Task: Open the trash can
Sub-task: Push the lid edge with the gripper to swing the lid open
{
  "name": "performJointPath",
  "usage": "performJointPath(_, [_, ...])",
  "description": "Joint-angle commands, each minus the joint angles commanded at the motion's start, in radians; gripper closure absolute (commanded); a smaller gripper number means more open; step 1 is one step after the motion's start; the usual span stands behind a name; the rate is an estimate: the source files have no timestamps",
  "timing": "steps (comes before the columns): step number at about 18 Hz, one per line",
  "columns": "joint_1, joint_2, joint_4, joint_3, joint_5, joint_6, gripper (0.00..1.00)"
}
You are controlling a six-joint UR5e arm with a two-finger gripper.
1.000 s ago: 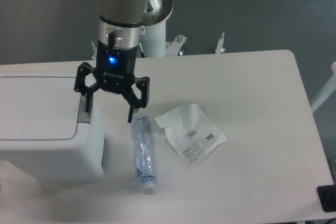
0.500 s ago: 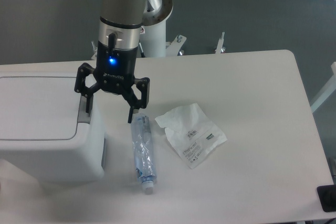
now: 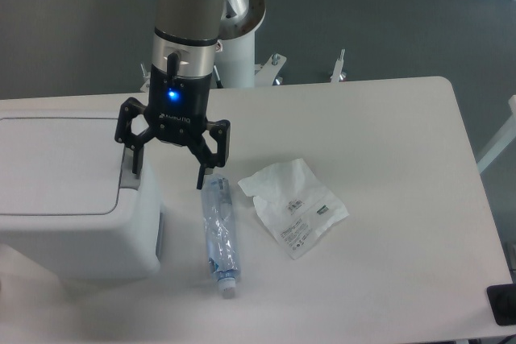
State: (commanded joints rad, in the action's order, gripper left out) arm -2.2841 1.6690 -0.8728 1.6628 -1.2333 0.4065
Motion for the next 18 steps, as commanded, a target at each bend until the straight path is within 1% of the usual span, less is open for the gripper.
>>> performJointPath(10, [0.000,0.000,0.000,-0.008,0.002,-0.005,0.00])
performJointPath(13, [-0.002,-0.002,0.031,-0.035,0.003,0.002,0.00])
performJointPath(18, [-0.005,0.014,0.040,-0.093,-0.002,0.057,0.00])
